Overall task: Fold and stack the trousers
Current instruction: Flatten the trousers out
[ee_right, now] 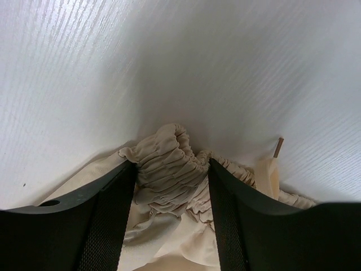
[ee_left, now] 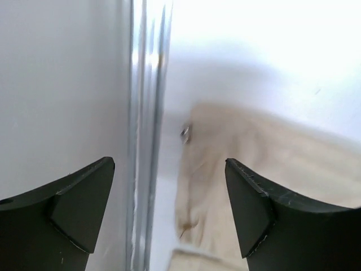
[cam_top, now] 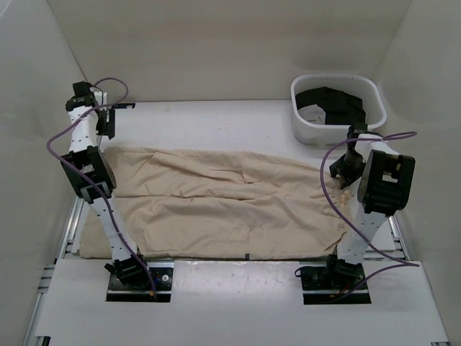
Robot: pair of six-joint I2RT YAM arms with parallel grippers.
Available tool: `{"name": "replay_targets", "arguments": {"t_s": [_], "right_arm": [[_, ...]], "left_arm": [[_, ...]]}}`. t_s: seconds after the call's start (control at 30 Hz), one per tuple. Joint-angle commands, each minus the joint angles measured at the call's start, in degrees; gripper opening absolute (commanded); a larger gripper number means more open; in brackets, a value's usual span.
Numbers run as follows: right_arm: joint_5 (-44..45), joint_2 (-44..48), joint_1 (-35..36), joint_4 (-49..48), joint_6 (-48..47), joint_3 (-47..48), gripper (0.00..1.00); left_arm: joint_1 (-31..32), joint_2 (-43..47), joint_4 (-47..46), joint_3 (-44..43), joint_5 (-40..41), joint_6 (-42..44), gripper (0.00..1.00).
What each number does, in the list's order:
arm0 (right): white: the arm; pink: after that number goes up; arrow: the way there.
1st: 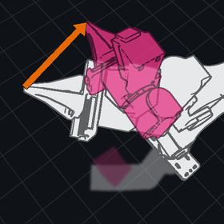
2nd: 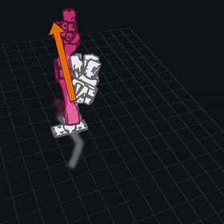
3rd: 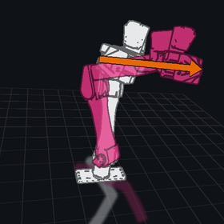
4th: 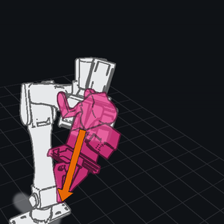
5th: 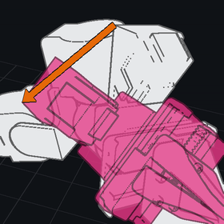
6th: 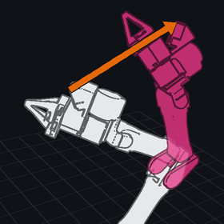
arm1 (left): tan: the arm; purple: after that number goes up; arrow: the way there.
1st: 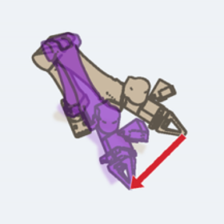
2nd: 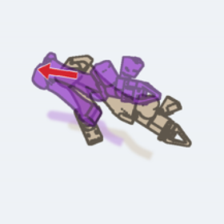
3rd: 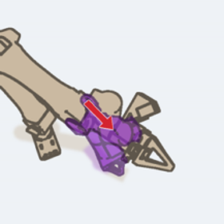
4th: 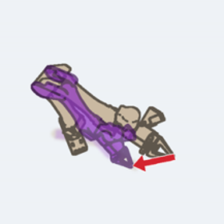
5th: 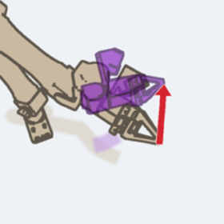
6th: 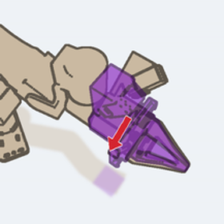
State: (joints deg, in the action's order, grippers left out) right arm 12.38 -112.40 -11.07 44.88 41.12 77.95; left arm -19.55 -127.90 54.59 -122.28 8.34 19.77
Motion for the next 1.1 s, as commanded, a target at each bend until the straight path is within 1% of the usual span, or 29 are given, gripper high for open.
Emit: {"name": "replay_targets", "arguments": {"t_s": [0.0, 0.03, 0.1, 0.13, 0.2, 0.23, 0.3, 0.33, 0.37, 0.43, 0.47, 0.5, 0.53, 0.63, 0.7, 0.77, 0.8, 0.87, 0.9, 0.93, 0.97, 1.0, 1.03, 1.07], "right_arm": [[4.58, -1.60, 0.26, -1.47, -1.92, 0.27, 0.58], [4.58, -1.59, 0.26, -1.47, -1.92, 0.27, 0.58], [4.58, -1.07, 0.26, -1.47, -2.45, 0.79, 0.58], [4.58, -1.07, 0.26, -1.47, -2.45, 0.80, 0.58], [4.58, -1.07, 0.26, -0.94, -2.45, 1.32, 0.58], [4.58, -1.07, 0.26, -0.94, -2.45, 1.32, 0.58], [4.58, -1.07, 0.78, -0.94, -1.93, 1.85, 0.58], [4.58, -1.59, 0.79, -0.94, -1.92, 1.85, 0.57], [4.58, -1.59, 0.79, -0.94, -1.92, 2.46, 0.57], [4.58, -2.99, 0.79, -0.94, -1.40, 2.47, 0.52], [4.58, -3.00, 0.79, -0.94, -0.88, 2.47, 0.44], [5.10, -3.87, 0.79, -0.94, -0.87, 2.47, 0.39], [5.72, -4.58, 0.79, -0.94, -0.26, 3.08, 0.35], [5.72, -4.58, 0.79, -0.94, 0.27, 3.08, 0.30], [5.72, -3.88, 0.79, -0.42, 0.27, 4.31, 0.25], [6.25, -1.96, 0.79, 0.37, -1.39, 5.01, 0.20], [6.25, -1.08, 0.79, 1.42, -1.40, 5.02, 0.15], [5.72, 2.25, 0.79, 2.22, -2.89, 5.02, 0.14], [5.20, 3.58, 0.79, 3.01, -3.85, 3.19, 0.16], [4.07, 6.11, 0.79, 3.02, -5.42, 2.30, 0.22], [3.44, 7.01, 0.79, 3.89, -6.31, 1.60, 0.35], [3.44, 7.71, 0.79, 6.07, -7.10, 1.59, 0.53], [2.83, 8.24, 0.79, 7.22, -7.72, 1.59, 0.77], [2.82, 9.90, 0.79, 7.84, -8.25, 1.59, 0.82]], "left_arm": [[1.88, -6.21, 3.16, -2.61, -3.06, -2.72, 0.91], [1.89, -8.23, 2.55, -2.61, -3.06, -3.24, 0.91], [1.89, -10.17, 1.31, -2.61, 0.60, -3.25, 0.92], [1.89, -11.92, 1.31, -2.61, 1.15, -3.25, 0.92], [1.89, -12.47, 1.31, -2.61, 0.11, -3.25, 0.93], [1.89, -12.47, 1.31, 0.00, -0.51, -3.25, 0.93], [1.89, -11.76, 0.79, 2.12, -0.52, -2.72, 0.93], [1.89, -11.76, 0.78, 3.61, -1.04, -2.72, 0.89], [1.89, -12.28, 0.78, 4.15, -1.04, -2.02, 0.83], [1.89, -12.29, 0.78, 5.81, -1.66, -1.23, 0.61], [1.89, -11.77, 0.78, 5.82, -2.18, -1.22, 0.33], [1.89, -11.76, 0.78, 6.43, -2.19, -1.22, 0.21], [1.89, -11.07, 0.78, 6.44, -2.19, -0.70, 0.14], [1.89, -9.66, 0.78, 5.82, -2.19, -0.18, 0.14], [1.89, -8.87, 0.78, 3.37, -1.49, 0.36, 0.14], [1.89, -7.55, 0.78, 1.18, -0.69, 0.88, 0.14], [1.89, -6.67, 0.78, 0.56, -0.69, 1.41, 0.14], [1.89, -5.09, 0.78, 0.55, -0.69, 1.41, 0.14], [1.89, -3.17, 0.78, 0.55, -0.69, 1.41, 0.14], [1.89, -2.19, 0.78, 1.42, -1.82, 1.41, 0.14], [1.89, -1.23, 0.78, 2.21, -2.53, 1.41, 0.14], [1.89, 0.52, 0.78, 4.13, -3.15, 1.41, 0.14], [1.89, 1.15, 0.78, 5.02, -3.67, 1.41, 0.14], [1.89, 1.16, 0.78, 6.51, -3.68, 1.41, 0.14]]}}
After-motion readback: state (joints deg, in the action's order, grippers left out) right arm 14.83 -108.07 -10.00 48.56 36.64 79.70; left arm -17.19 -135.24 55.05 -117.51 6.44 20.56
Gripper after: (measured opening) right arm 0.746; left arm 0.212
